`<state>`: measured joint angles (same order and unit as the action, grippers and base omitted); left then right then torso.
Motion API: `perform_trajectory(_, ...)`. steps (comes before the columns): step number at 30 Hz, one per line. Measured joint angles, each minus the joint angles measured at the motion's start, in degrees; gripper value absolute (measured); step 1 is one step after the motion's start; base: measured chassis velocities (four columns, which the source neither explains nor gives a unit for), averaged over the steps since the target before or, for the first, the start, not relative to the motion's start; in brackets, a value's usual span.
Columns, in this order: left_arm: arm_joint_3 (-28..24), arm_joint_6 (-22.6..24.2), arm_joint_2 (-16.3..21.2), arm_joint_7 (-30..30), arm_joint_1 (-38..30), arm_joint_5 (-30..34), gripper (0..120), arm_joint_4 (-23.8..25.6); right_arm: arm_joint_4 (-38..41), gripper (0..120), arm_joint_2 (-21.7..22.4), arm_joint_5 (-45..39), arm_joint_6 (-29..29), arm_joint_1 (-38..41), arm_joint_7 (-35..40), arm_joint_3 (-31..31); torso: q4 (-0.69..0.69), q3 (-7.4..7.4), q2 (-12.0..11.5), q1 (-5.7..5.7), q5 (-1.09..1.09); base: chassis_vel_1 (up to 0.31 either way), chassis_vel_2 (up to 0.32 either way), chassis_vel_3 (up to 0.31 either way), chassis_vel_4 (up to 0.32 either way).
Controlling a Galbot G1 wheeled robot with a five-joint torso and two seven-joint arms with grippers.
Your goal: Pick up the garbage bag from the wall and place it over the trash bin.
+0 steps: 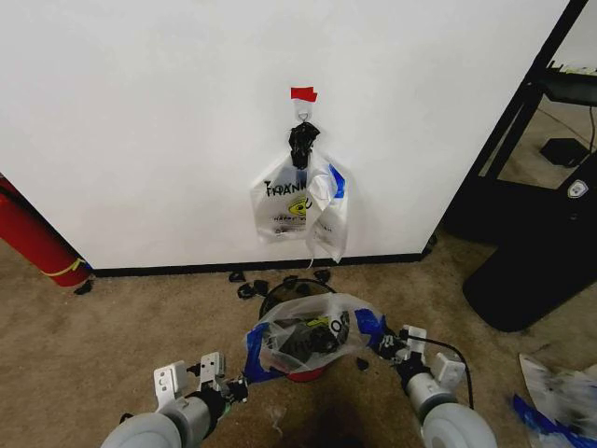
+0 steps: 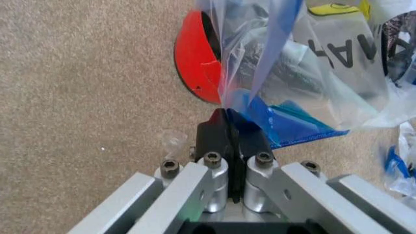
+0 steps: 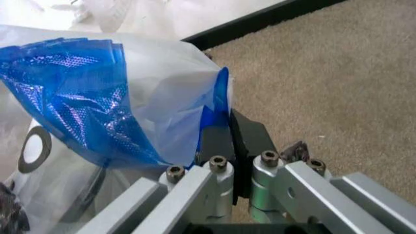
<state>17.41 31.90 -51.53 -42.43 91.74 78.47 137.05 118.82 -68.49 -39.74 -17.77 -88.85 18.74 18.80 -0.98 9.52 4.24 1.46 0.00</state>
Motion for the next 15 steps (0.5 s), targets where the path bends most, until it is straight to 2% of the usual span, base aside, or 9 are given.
perform_trajectory(5,0.65,1.61,2.05,-0.3,0.36,0.98,0,-0.05,-1.08,0,1.2,0.9,-1.28,0.63,-0.05,-0.04,0.0,0.0,0.0,0.0,0.01,0.0,0.0,0.0,0.0)
perform_trajectory(15,-2.56,2.37,1.03,-0.82,-4.38,0.45,0,-5.44,-3.43,0,1.9,0.93,-3.25,2.93,1.45,-0.93,-0.01,0.0,0.0,0.0,0.0,0.0,0.0,0.0,0.0)
